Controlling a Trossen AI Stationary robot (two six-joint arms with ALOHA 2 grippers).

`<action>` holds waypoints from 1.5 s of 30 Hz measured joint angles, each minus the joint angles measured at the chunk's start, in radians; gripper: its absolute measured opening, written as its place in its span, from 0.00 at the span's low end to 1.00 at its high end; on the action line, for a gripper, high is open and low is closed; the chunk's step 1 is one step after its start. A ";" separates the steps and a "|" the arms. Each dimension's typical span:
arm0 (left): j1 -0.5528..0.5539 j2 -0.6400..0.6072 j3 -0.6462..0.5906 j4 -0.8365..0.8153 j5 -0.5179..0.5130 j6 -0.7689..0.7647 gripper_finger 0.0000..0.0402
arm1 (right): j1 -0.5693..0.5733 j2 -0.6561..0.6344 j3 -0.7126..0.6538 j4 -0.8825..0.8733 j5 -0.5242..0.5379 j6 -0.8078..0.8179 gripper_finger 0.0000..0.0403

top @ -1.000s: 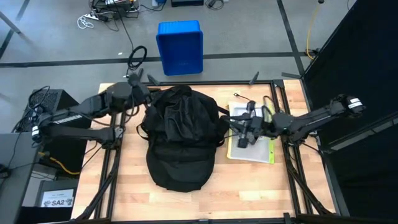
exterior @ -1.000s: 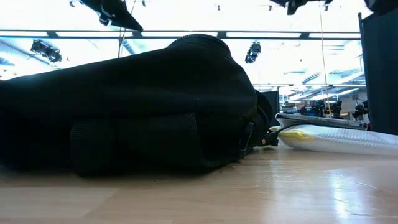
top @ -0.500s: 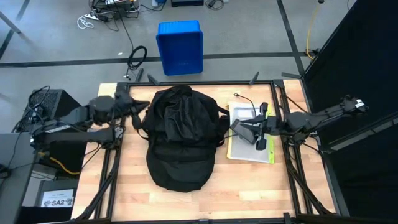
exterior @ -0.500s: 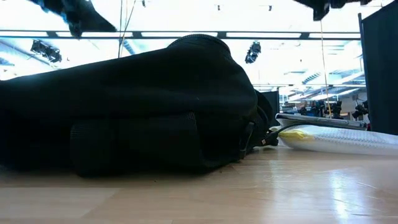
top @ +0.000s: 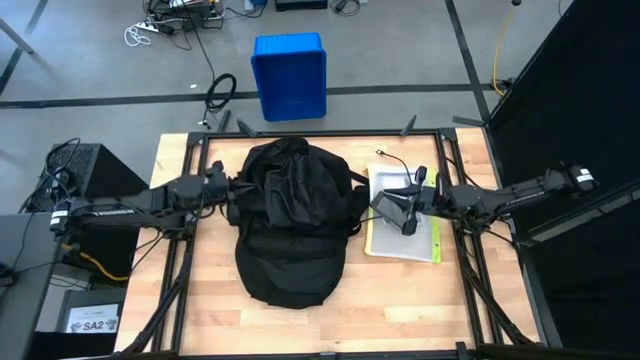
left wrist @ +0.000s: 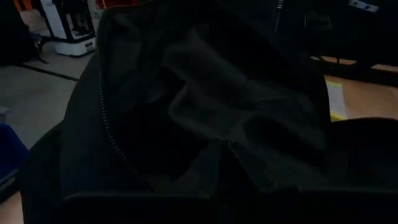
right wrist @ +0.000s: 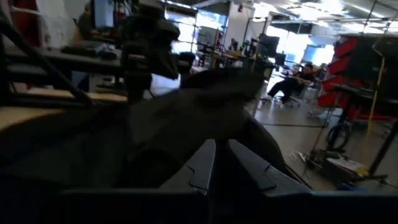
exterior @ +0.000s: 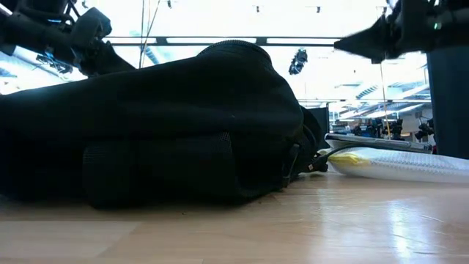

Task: Unpack backpack
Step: Open the yellow zipper pouch

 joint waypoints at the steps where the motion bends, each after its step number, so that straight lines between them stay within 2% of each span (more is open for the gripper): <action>1: 0.000 0.000 0.000 0.000 0.000 0.013 0.00 | -0.016 0.000 -0.005 0.000 -0.017 0.001 0.02; 7: 0.000 0.000 0.000 0.040 0.000 0.063 0.00 | -0.087 0.000 -0.010 0.004 -0.095 0.001 0.00; 16: 0.000 0.000 0.000 0.083 -0.001 0.065 0.00 | -0.143 0.000 -0.010 0.003 -0.148 0.000 0.00; 27: 0.000 0.000 0.000 0.081 -0.002 0.065 0.00 | -0.156 0.000 -0.010 0.083 -0.147 -0.044 0.01; 36: 0.000 0.000 0.000 0.080 -0.003 0.065 0.00 | -0.154 0.000 -0.009 0.083 -0.154 0.052 0.02; 40: 0.000 0.000 0.000 0.079 -0.002 0.065 0.00 | -0.125 0.001 0.061 -0.111 -0.168 0.085 0.03; 45: 0.000 0.000 0.000 0.079 -0.002 0.065 0.00 | -0.067 0.039 0.201 -0.381 -0.043 0.088 0.00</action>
